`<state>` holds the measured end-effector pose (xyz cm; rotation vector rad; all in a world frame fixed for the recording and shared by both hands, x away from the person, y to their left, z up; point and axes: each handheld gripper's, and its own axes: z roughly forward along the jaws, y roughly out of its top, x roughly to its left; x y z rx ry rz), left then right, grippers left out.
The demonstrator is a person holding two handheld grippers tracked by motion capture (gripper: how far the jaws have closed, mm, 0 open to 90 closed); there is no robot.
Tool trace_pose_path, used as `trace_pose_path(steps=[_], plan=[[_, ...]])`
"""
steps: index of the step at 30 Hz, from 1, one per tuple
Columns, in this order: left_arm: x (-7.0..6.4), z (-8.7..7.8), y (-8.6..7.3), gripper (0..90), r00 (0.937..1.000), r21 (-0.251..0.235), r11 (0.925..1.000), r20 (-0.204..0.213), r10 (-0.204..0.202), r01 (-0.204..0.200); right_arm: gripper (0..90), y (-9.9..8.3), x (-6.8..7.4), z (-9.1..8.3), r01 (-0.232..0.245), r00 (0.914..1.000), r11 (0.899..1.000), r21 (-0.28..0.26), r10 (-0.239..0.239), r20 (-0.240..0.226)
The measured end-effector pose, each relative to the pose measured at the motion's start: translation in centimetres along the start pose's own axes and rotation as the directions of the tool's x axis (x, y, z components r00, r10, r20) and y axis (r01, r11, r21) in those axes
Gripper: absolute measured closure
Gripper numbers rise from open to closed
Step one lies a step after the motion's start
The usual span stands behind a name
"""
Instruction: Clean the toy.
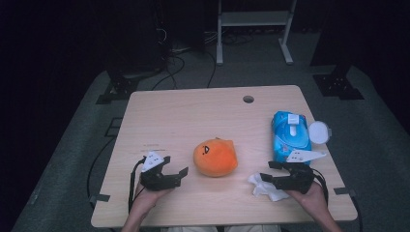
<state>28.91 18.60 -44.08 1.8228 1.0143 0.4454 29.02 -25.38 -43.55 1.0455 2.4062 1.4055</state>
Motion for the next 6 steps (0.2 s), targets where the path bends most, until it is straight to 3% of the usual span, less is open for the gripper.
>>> trace_pose_path(steps=[6], plan=[[0.31,0.19,-0.48,15.0,0.9999,0.012,0.9999,-0.015,0.001,-0.001,34.9,-0.15,0.07,0.27,0.001,1.0,1.0,0.001,-0.001,0.002]])
